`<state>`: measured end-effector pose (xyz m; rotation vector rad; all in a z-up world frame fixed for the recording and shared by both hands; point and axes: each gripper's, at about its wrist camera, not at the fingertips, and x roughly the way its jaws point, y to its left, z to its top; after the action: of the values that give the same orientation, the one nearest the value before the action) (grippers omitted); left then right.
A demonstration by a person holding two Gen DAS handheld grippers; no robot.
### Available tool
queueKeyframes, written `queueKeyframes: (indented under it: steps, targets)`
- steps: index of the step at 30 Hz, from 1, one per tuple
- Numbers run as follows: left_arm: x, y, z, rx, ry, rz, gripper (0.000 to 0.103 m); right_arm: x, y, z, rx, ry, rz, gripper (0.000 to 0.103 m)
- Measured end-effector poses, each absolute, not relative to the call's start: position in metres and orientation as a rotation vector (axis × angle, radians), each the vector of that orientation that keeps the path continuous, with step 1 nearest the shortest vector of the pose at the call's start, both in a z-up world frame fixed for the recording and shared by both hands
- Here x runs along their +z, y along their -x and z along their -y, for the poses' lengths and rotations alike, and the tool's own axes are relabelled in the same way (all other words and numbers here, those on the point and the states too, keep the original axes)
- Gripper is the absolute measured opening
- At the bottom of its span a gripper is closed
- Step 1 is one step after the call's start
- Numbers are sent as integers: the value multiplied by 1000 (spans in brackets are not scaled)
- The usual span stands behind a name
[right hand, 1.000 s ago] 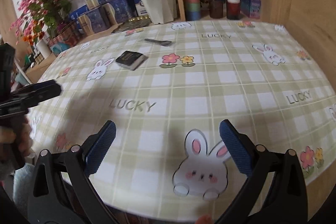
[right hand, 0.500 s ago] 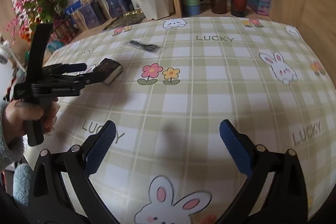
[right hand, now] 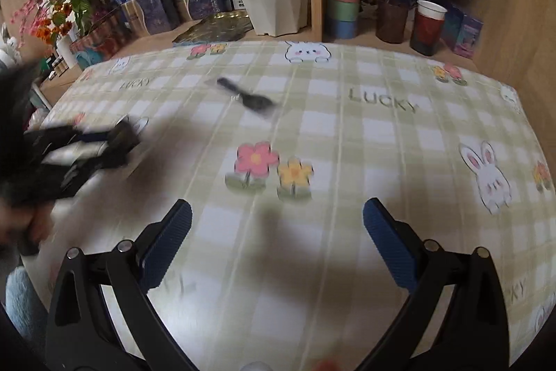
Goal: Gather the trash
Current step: 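Grasp the plastic-wrapped fork with the right tool while the left tool holds the tissue pack, then carry both items over the bin and open the right tool to drop the fork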
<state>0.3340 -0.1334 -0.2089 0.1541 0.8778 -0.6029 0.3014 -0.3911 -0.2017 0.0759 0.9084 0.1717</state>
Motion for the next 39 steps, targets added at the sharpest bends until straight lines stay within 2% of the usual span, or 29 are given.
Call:
queueKeyframes:
  steps: [6,7,9,11,12,14,16,19,21,24,34,39]
  targets:
    - [-191,-295,69,-523,-39,-837,50,-208,-372,356,225,70,-888,96]
    - [-189,-291,61,-507,-25,-830,50,-211,-381,351,241,83,-895,94]
    - [-182,-276,37,-461,21,-811,50,-220,-401,342,260,86,-926,82]
    - [-178,-264,16,-428,58,-798,50,-229,-419,336,253,72,-948,80]
    - [-177,-257,8,-413,73,-794,50,-230,-424,334,245,72,-953,72]
    - [-176,-242,-12,-378,127,-791,50,-237,-435,329,225,69,-980,64]
    - [-177,-231,-28,-359,169,-794,50,-243,-442,324,214,75,-1004,65]
    - [-177,-217,-43,-321,187,-793,50,-242,-446,321,200,66,-1013,59]
    - [-177,-209,-49,-313,205,-793,50,-240,-440,320,200,59,-1015,33]
    - [-177,-203,-46,-319,209,-798,50,-237,-425,319,214,27,-1024,17]
    - [-157,-156,-23,-408,193,-786,50,-174,-335,311,237,-121,-834,14]
    - [-143,-119,-20,-433,198,-769,50,-149,-279,321,259,-245,-796,14]
